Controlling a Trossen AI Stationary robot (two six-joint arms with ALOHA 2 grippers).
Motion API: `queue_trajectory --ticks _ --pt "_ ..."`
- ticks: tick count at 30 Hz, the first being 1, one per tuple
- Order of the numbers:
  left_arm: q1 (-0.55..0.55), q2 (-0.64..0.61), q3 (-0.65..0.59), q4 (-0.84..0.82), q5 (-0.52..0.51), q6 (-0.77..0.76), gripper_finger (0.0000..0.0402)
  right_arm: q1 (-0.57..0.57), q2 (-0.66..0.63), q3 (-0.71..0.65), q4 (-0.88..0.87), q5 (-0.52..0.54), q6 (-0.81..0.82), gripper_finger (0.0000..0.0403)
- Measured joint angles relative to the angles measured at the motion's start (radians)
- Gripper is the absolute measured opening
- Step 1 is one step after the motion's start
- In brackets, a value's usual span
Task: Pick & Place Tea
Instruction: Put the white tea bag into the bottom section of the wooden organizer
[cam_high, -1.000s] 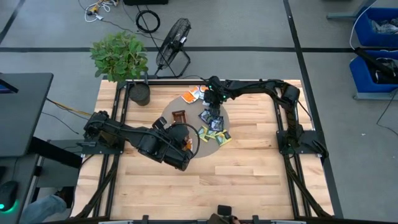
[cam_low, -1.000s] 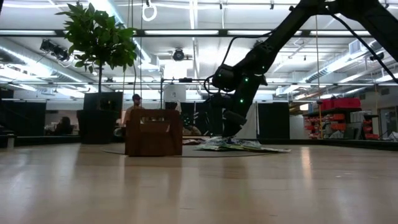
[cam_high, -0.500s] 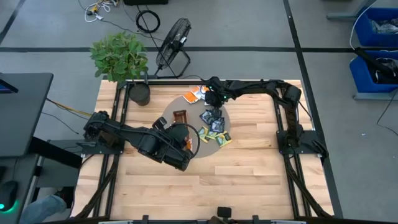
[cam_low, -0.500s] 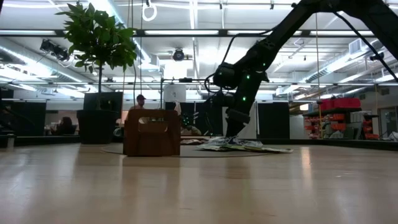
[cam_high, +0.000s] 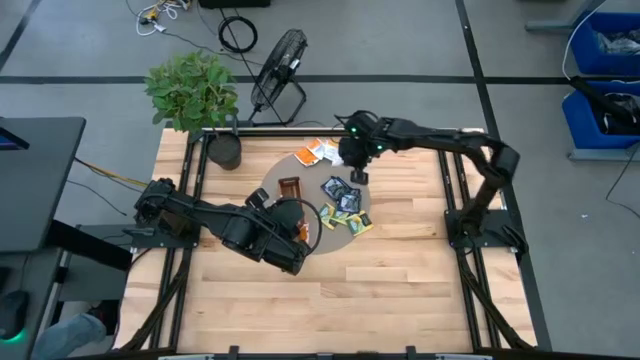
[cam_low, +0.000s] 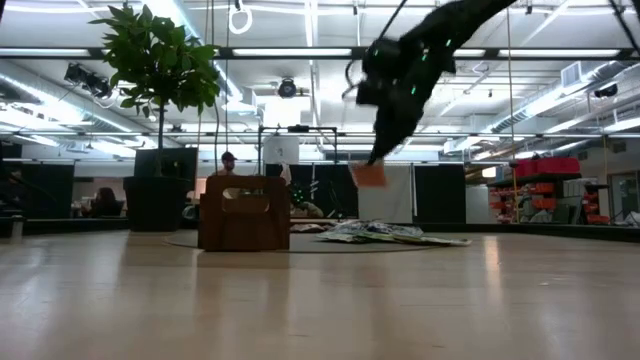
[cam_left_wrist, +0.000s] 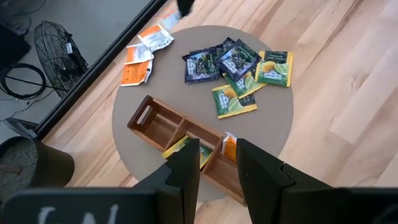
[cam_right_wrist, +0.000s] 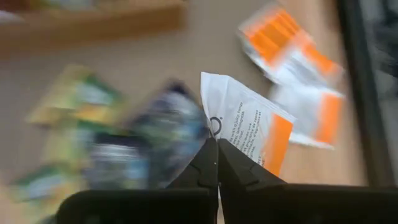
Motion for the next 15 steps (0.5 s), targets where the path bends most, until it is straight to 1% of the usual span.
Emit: queue_trajectory --ticks 2,5,8,10,13,15 --pt "0.000 0.000 0.000 0.001 0.021 0.052 0.0110 0.023 -0.059 0.001 -0.049 -0.097 0.020 0.0000" --pt "0.001 0.000 0.000 0.015 0.044 0.186 0.0110 0.070 -0.143 0.001 -0.088 -0.230 0.050 0.0000" --pt "0.001 0.000 0.000 0.075 0.061 0.369 0.0110 0.131 -0.219 0.001 -0.081 -0.332 0.084 0.0000" --pt "0.001 0.000 0.000 0.143 0.063 0.528 0.0110 0.176 -0.260 0.001 -0.054 -0.368 0.106 0.0000" --pt "0.001 0.000 0.000 0.271 0.064 0.765 0.0110 0.247 -0.304 0.001 -0.016 -0.379 0.126 0.0000" --pt "0.001 0.000 0.000 0.356 0.063 0.874 0.0110 0.288 -0.323 0.001 -0.001 -0.379 0.127 0.0000"
